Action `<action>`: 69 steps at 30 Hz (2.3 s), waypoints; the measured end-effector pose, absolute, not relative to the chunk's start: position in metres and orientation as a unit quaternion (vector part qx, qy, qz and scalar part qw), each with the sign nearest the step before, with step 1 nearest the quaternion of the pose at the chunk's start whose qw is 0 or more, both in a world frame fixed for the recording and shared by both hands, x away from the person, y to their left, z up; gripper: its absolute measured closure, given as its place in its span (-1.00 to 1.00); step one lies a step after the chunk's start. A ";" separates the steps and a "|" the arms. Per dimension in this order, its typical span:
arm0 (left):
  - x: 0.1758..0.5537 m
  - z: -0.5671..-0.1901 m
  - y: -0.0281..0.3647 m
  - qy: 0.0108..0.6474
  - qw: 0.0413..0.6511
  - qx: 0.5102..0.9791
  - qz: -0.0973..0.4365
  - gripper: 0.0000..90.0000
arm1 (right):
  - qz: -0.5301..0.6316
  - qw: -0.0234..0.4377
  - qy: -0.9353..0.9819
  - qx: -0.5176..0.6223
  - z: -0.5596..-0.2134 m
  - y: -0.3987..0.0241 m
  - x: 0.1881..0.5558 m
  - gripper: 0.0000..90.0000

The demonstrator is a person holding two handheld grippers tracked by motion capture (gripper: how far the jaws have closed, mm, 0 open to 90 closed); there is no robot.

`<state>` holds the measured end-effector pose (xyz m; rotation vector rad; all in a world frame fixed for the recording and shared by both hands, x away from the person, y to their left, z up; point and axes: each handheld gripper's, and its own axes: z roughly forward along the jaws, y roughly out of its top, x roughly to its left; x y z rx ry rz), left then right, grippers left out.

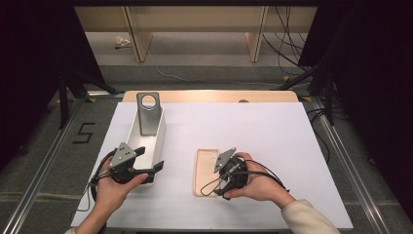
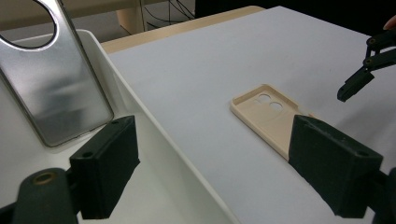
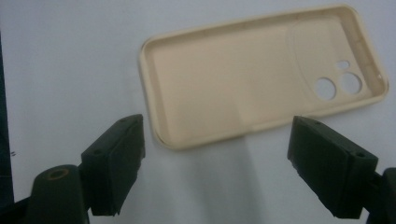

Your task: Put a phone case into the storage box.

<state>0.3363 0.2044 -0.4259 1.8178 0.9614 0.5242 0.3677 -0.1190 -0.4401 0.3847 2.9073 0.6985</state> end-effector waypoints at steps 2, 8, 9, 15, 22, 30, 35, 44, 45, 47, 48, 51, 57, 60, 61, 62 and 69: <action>0.336 -0.426 0.204 0.394 0.488 0.748 0.216 -0.66 | 0.228 0.062 0.964 0.121 -0.440 -0.115 0.368 -0.56; 0.333 -0.425 0.203 0.391 0.491 0.749 0.214 -0.66 | 0.228 0.059 0.965 0.112 -0.441 -0.106 0.369 -0.55; 0.332 -0.424 0.202 0.388 0.491 0.750 0.214 -0.66 | 0.228 0.059 0.966 0.109 -0.441 -0.106 0.369 -0.55; 0.329 -0.426 0.200 0.383 0.490 0.754 0.212 -0.66 | 0.226 0.055 0.967 0.105 -0.441 -0.100 0.369 -0.53; 0.329 -0.427 0.203 0.386 0.488 0.754 0.212 -0.66 | 0.211 0.046 0.972 0.093 -0.444 -0.092 0.370 -0.47; 0.329 -0.428 0.203 0.385 0.487 0.755 0.212 -0.66 | 0.181 0.041 0.979 0.078 -0.450 -0.081 0.369 -0.39; 0.330 -0.428 0.202 0.384 0.488 0.755 0.213 -0.66 | 0.163 0.043 0.984 0.062 -0.453 -0.074 0.369 -0.32; 0.330 -0.428 0.202 0.384 0.487 0.755 0.213 -0.66 | 0.133 0.054 0.989 0.043 -0.456 -0.065 0.366 -0.23; 0.330 -0.428 0.202 0.383 0.487 0.755 0.213 -0.66 | 0.132 0.054 0.989 0.041 -0.456 -0.064 0.366 -0.21; 0.330 -0.428 0.201 0.383 0.487 0.755 0.213 -0.66 | 0.132 0.058 0.989 0.039 -0.457 -0.063 0.365 -0.19; 0.330 -0.428 0.201 0.383 0.487 0.756 0.213 -0.66 | 0.129 0.060 0.989 0.033 -0.457 -0.062 0.365 -0.18; 0.330 -0.428 0.201 0.382 0.488 0.756 0.212 -0.66 | 0.120 0.062 0.990 0.029 -0.458 -0.061 0.364 -0.15; 0.330 -0.428 0.201 0.382 0.488 0.756 0.212 -0.66 | 0.109 0.062 0.992 0.024 -0.459 -0.057 0.362 -0.10; 0.330 -0.428 0.201 0.382 0.488 0.756 0.212 -0.66 | 0.109 0.061 0.992 0.021 -0.459 -0.056 0.362 -0.07; 0.330 -0.428 0.201 0.382 0.488 0.756 0.211 -0.66 | 0.104 0.061 0.993 0.018 -0.459 -0.055 0.363 -0.06; 0.330 -0.428 0.201 0.382 0.488 0.756 0.211 -0.66 | 0.104 0.062 0.993 0.019 -0.459 -0.055 0.362 -0.04; 0.330 -0.428 0.200 0.382 0.488 0.756 0.211 -0.66 | 0.092 0.055 0.994 0.005 -0.457 -0.051 0.360 0.19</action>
